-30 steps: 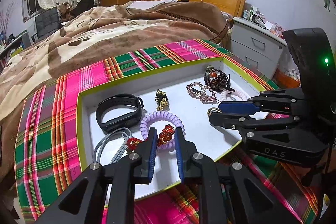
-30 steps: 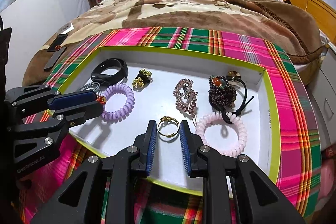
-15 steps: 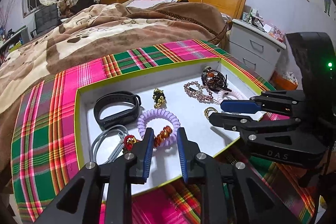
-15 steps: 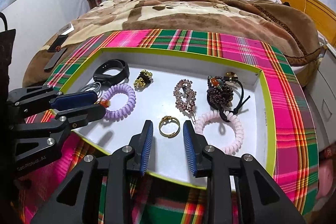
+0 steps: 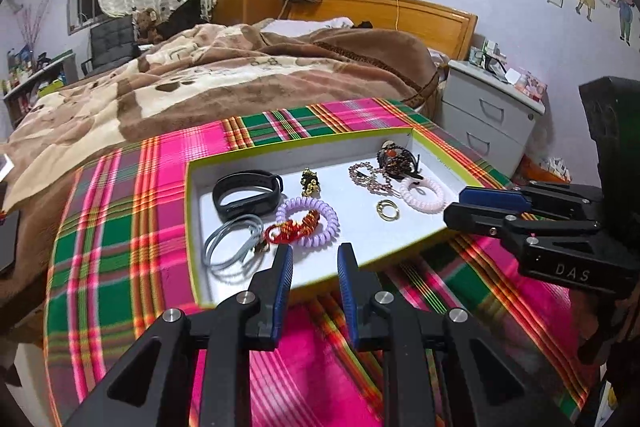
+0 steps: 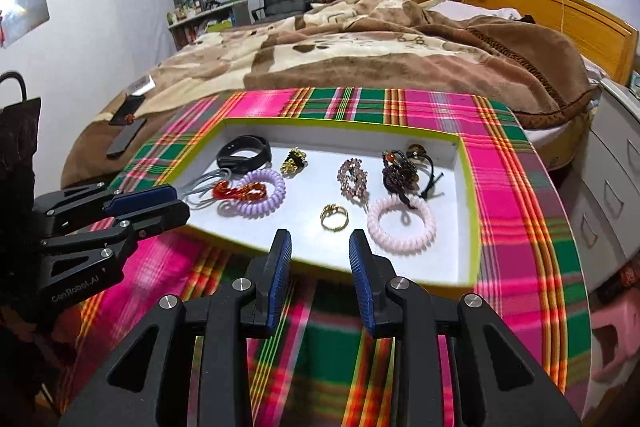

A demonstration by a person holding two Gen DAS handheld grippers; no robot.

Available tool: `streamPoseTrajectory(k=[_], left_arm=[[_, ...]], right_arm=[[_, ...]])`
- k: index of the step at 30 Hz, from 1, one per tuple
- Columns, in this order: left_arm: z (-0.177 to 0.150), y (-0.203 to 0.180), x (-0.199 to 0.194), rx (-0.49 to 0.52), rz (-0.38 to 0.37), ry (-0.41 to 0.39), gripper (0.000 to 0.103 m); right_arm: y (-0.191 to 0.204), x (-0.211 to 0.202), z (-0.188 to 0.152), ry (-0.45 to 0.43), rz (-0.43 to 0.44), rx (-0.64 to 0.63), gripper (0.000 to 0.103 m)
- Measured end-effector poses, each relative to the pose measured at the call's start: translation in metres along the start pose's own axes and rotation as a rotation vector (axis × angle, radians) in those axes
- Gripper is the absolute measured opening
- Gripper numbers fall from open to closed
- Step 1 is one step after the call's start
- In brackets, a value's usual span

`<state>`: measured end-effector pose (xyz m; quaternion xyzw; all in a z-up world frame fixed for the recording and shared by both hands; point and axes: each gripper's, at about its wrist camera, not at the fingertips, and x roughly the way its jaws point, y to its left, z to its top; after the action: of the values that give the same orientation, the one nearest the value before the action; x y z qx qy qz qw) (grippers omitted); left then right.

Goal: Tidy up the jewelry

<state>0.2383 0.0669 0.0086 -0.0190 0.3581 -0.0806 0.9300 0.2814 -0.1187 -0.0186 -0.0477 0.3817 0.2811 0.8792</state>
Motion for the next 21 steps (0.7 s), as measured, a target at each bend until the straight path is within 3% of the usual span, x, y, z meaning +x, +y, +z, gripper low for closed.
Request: streamPoseTrajectory(k=[10, 21], left_arm=[[-0.039, -0.026, -0.062, -0.044, 0.083, -0.075, 0.022], [-0.08, -0.05, -0.104, -0.09, 0.137, -0.106, 0.022]], right_arm=[[0.022, -0.054, -0.043, -0.062, -0.001, 0.004, 0.031], [0.038, -0.097, -0.088, -0.115, -0.051, 0.013, 0.031]])
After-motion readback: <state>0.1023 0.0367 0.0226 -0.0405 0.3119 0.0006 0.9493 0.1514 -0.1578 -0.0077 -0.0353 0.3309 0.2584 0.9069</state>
